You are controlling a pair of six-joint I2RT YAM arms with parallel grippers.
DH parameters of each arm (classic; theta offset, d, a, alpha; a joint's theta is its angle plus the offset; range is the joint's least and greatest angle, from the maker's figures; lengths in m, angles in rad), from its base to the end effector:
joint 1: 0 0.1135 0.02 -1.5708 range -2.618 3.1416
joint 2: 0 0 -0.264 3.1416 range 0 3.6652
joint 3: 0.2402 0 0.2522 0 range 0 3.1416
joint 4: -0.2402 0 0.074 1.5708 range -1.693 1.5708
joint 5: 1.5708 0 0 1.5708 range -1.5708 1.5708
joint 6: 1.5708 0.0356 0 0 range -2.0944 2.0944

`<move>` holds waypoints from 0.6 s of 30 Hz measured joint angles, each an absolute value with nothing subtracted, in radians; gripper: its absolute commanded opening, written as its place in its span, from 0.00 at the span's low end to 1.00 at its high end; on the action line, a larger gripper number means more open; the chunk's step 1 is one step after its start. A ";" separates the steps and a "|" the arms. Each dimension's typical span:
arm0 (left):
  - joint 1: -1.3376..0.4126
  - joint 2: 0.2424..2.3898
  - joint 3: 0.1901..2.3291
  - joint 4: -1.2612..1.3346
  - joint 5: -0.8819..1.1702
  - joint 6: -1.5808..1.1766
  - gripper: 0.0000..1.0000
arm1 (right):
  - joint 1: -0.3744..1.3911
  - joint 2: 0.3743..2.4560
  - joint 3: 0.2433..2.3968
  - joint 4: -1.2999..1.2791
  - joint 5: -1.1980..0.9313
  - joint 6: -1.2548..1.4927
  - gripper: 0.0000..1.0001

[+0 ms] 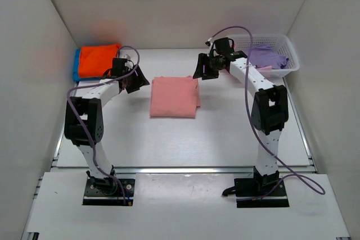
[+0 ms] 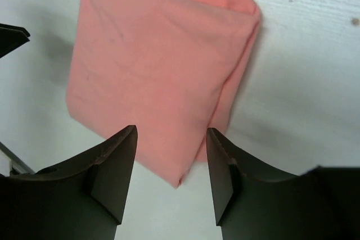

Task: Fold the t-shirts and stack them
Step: Put the neatly folded tshirt into the corner of the board with the left arm

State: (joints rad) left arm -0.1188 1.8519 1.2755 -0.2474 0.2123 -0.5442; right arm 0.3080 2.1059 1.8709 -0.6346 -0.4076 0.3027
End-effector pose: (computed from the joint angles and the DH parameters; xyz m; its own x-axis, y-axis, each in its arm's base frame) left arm 0.4015 -0.0555 0.2041 -0.7569 -0.4193 -0.5012 -0.1564 0.8609 -0.4840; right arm 0.4490 0.1576 0.2604 -0.8506 0.0166 -0.5255 -0.2812 0.8301 0.4814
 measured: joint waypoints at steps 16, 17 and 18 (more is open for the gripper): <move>-0.253 1.956 1.279 -0.307 0.086 -0.506 0.74 | 0.200 1.532 1.221 -0.465 -0.422 0.372 0.46; -0.257 1.956 1.279 -0.312 0.080 -0.504 0.74 | 0.192 1.507 1.200 -0.460 -0.424 0.376 0.46; -0.263 1.959 1.283 -0.327 0.071 -0.499 0.72 | 0.183 1.481 1.180 -0.456 -0.425 0.382 0.45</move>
State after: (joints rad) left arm -0.2626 1.9587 1.2831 -0.3267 0.0708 -0.4988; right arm 0.1829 1.4811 1.1801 -0.4564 -0.4252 0.3824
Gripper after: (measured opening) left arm 0.738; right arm 0.458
